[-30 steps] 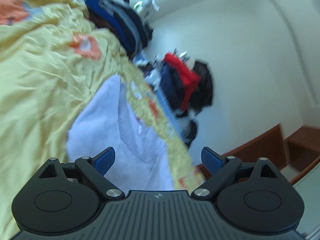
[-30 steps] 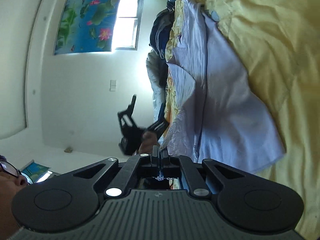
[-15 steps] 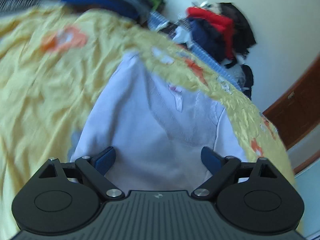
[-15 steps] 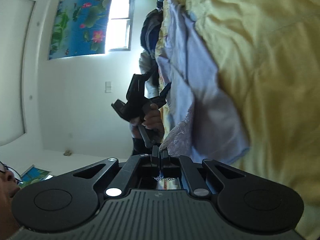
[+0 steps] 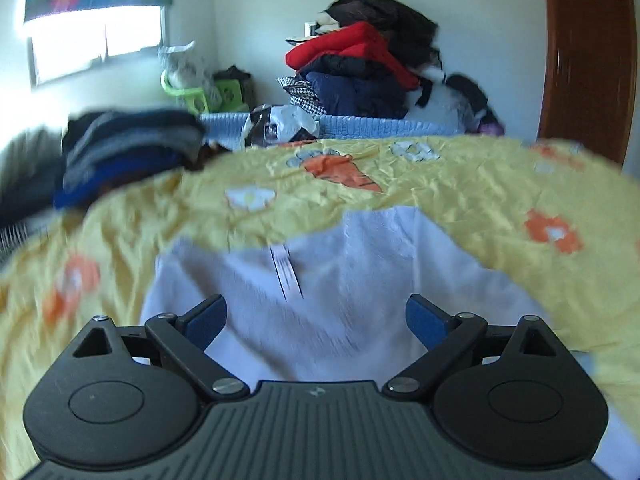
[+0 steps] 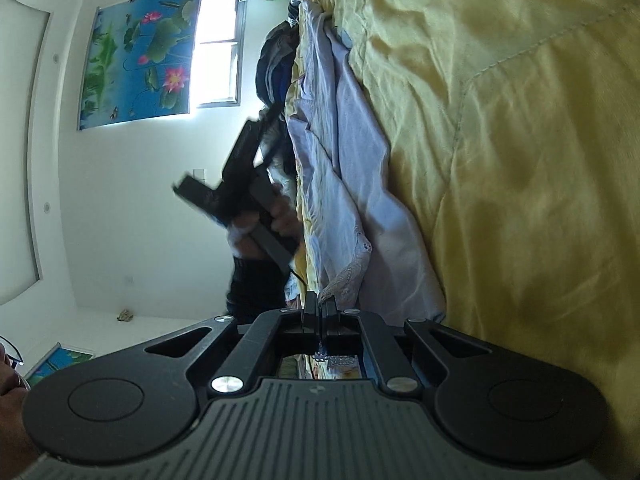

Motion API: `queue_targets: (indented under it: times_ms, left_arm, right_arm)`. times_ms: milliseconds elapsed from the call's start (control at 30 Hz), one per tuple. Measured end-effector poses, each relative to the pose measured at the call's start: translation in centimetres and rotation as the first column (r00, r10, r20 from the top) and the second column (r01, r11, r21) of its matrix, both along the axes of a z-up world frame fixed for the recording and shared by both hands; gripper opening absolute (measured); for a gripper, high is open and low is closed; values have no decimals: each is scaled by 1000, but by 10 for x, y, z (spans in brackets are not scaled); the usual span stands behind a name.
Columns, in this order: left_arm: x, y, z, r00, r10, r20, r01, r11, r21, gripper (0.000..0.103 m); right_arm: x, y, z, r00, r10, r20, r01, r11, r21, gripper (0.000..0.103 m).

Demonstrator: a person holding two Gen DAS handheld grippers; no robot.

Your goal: Fold small clothes

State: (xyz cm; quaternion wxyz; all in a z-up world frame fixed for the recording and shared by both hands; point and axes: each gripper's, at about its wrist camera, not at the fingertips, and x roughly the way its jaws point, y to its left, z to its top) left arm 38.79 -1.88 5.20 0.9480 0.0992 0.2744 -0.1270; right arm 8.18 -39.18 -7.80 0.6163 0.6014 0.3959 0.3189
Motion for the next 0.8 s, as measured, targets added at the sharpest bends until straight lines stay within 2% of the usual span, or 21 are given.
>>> queue_targets:
  times_ms: [33, 67, 100, 133, 200, 267, 333, 400, 433, 533, 567, 600, 667, 700, 733, 800]
  left_arm:
    - [9, -9, -1, 999, 43, 26, -45, 994, 98, 97]
    - [20, -15, -2, 994, 101, 48, -109, 975, 192, 97]
    - [31, -18, -2, 984, 167, 60, -176, 953, 248, 97]
    - [42, -12, -1, 970, 235, 58, -242, 935, 259, 97]
    - [62, 12, 0, 932, 362, 27, -358, 905, 232, 97]
    - [72, 36, -1, 892, 452, 23, -444, 864, 236, 97]
    - [68, 48, -2, 885, 462, 51, -458, 847, 269, 97]
    - [53, 50, -1, 906, 413, 94, -422, 862, 282, 97]
    - [48, 48, -2, 914, 390, 117, -406, 858, 315, 97]
    - [47, 34, -11, 929, 338, 153, -370, 816, 444, 97]
    - [54, 30, -13, 935, 330, 133, -353, 815, 459, 97]
    - [57, 31, -11, 938, 328, 113, -344, 831, 437, 97]
    - [63, 33, -3, 939, 336, 76, -342, 880, 329, 97]
    - [63, 35, 1, 937, 342, 72, -349, 896, 274, 97]
    - [64, 36, 4, 936, 347, 66, -352, 904, 243, 97]
    - [72, 30, -2, 935, 351, 44, -349, 892, 287, 97]
  right_arm:
    - [0, 0, -1, 1000, 0, -4, 0, 1000, 1, 7]
    - [1, -1, -3, 1000, -1, -5, 1, 1000, 5, 7]
    - [1, -1, -3, 1000, -1, -4, 1, 1000, 9, 7]
    - [3, -1, -3, 1000, 0, -4, 0, 1000, 10, 7]
    - [5, -2, -3, 1000, 3, 1, -3, 1000, 11, 8]
    - [5, -4, -6, 1000, 5, 8, -5, 1000, 29, 10]
    - [7, -6, -5, 1000, 9, 17, -10, 999, 51, 12]
    - [9, -6, -6, 999, 21, 26, -22, 998, 63, 14]
    - [10, -7, -6, 999, 29, 32, -31, 997, 66, 14]
    - [11, -7, -6, 998, 50, 48, -53, 996, 72, 14]
    - [11, -7, -5, 997, 54, 52, -58, 996, 73, 14]
    - [11, -7, -4, 997, 56, 54, -60, 996, 74, 14]
    - [11, -8, -4, 996, 60, 62, -64, 995, 74, 15]
    - [11, -7, -3, 996, 60, 65, -64, 995, 73, 15]
    - [10, -7, -2, 996, 60, 68, -65, 995, 74, 15]
    - [9, -8, -2, 995, 61, 74, -66, 995, 76, 15]
